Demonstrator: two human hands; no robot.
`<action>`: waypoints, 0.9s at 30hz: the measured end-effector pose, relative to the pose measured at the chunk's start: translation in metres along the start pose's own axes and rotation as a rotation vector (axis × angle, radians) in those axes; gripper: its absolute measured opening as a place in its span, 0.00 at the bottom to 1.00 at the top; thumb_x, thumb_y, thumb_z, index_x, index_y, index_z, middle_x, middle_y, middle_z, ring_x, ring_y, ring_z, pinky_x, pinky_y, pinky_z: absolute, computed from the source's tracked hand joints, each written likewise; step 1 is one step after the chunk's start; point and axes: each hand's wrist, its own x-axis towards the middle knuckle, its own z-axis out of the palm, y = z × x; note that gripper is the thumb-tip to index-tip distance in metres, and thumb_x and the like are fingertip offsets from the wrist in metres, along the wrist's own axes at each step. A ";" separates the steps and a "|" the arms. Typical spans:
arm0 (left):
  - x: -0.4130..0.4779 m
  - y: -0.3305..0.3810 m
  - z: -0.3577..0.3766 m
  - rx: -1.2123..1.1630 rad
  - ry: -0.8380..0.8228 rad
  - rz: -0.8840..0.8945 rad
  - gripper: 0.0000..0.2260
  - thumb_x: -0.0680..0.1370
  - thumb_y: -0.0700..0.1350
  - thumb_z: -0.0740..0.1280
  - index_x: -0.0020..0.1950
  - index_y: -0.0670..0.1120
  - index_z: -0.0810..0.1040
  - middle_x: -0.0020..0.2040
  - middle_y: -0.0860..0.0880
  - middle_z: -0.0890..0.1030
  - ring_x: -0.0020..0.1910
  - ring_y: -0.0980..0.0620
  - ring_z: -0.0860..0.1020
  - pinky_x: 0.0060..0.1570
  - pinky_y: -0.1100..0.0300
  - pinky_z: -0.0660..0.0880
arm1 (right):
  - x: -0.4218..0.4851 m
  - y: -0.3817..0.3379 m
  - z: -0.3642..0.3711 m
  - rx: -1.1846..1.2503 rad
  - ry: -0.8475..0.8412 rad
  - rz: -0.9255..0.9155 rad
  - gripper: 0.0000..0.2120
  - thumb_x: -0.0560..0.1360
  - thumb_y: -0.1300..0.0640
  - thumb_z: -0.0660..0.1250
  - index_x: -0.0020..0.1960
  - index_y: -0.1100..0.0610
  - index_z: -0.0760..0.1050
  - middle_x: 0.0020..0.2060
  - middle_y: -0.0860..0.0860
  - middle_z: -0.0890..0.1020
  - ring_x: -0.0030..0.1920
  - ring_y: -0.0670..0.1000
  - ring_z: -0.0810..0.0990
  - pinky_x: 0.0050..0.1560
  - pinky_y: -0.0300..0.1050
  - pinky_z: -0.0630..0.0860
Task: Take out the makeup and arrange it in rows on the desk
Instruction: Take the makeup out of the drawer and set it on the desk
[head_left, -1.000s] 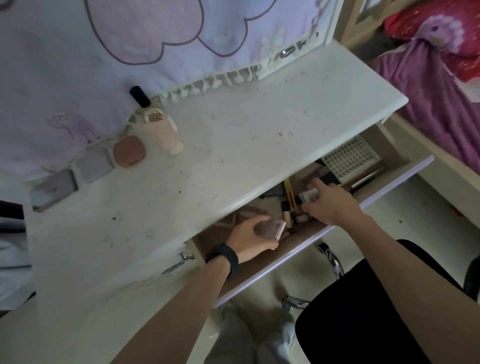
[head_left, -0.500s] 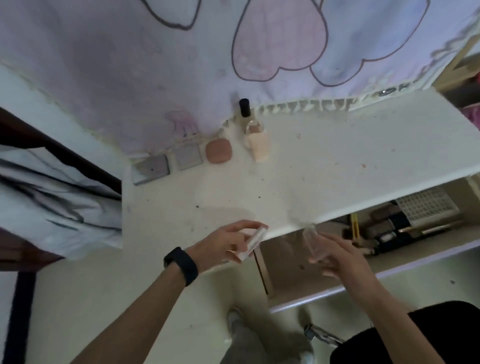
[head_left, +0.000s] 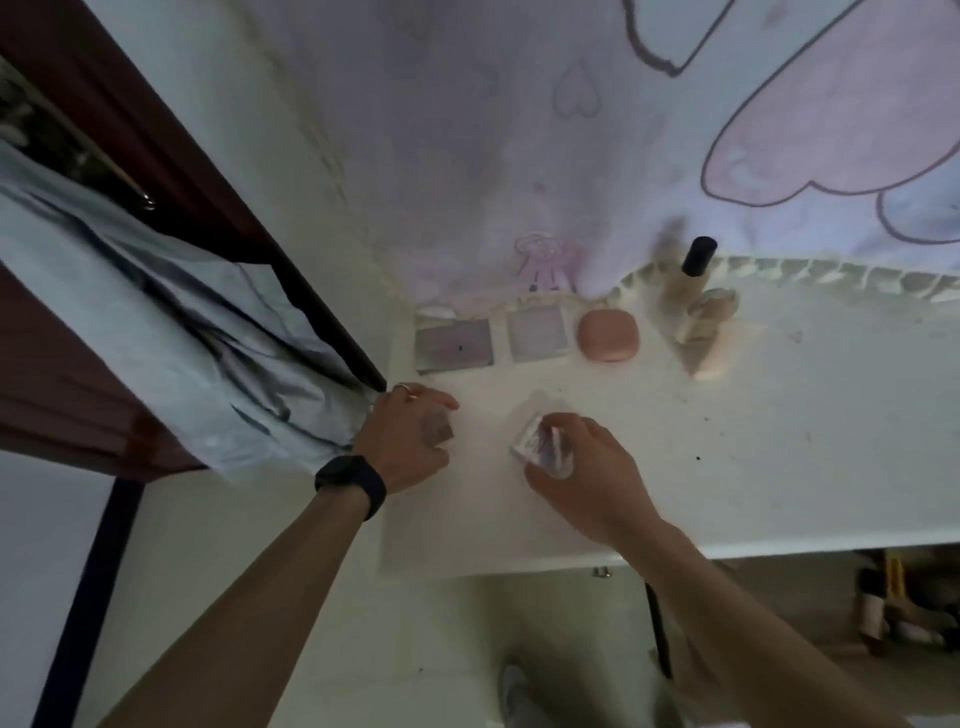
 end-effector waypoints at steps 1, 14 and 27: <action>0.004 -0.003 -0.001 -0.007 -0.014 0.001 0.26 0.62 0.50 0.67 0.58 0.66 0.70 0.64 0.49 0.70 0.66 0.45 0.69 0.68 0.48 0.68 | 0.011 -0.007 0.005 -0.036 -0.017 -0.039 0.26 0.73 0.48 0.71 0.70 0.47 0.69 0.64 0.46 0.75 0.62 0.51 0.73 0.59 0.44 0.70; -0.022 -0.023 0.043 -0.386 0.315 -0.191 0.31 0.77 0.49 0.72 0.77 0.56 0.64 0.79 0.46 0.57 0.78 0.48 0.57 0.70 0.63 0.55 | 0.071 -0.001 0.060 -0.239 0.003 -0.354 0.24 0.79 0.52 0.66 0.74 0.49 0.71 0.78 0.56 0.64 0.77 0.58 0.61 0.77 0.51 0.60; -0.021 -0.036 0.040 -0.349 0.280 -0.130 0.27 0.81 0.49 0.67 0.78 0.57 0.61 0.81 0.53 0.56 0.78 0.49 0.58 0.74 0.55 0.58 | 0.069 0.007 0.066 -0.143 0.085 -0.378 0.21 0.79 0.60 0.65 0.71 0.55 0.74 0.77 0.58 0.65 0.75 0.60 0.65 0.73 0.49 0.62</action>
